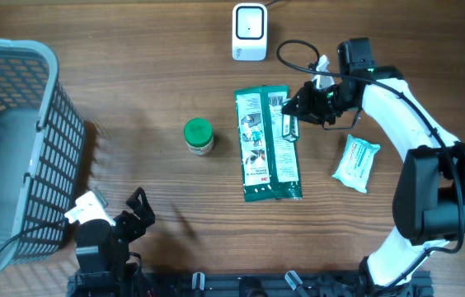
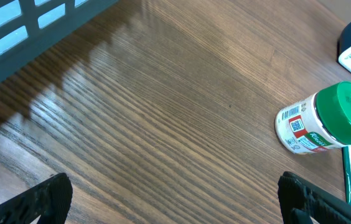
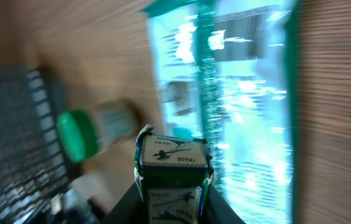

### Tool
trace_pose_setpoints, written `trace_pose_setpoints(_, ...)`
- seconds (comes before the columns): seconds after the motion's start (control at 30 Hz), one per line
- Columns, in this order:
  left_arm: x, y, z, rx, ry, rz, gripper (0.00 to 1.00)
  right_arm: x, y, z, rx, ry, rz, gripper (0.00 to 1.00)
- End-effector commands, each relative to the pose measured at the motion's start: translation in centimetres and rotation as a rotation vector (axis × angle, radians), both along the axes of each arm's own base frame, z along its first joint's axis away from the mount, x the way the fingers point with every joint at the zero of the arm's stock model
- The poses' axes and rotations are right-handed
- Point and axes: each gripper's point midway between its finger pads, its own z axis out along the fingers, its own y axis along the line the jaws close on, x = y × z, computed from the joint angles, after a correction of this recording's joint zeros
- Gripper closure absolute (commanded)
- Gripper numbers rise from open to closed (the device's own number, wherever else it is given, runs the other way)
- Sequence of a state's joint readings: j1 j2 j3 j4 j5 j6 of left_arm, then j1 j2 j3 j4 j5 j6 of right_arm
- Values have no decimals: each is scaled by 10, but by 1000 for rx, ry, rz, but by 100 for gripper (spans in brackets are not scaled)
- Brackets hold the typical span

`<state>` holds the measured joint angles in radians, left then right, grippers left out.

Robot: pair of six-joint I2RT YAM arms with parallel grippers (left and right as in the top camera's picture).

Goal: Scan the item barcode
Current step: 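Lift the medicine box and bring it under the scanner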

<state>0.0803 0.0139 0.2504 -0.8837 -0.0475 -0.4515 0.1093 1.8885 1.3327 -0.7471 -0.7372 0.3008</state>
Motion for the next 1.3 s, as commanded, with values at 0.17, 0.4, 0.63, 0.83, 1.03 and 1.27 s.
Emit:
trace_pose_setpoints(0.17,0,0,0,-3,-4,0,0,-12,39,84,451,-252,270,77)
trace_pose_setpoints(0.4,0,0,0,-3,-4,0,0,20,36,83,344,-492,310,75)
trace_pose_setpoints(0.63,0,0,0,-3,-4,0,0,87,28,72,-12,-750,201,89)
trace_pose_setpoints(0.83,0,0,0,-3,-4,0,0,142,31,103,-721,-1065,110,87)
trace_pose_setpoints(1.03,0,0,0,-3,-4,0,0,186,29,147,-1230,-1378,19,85)
trace_pose_setpoints(1.27,0,0,0,-3,-4,0,0,232,65,114,-1469,-1455,143,85)
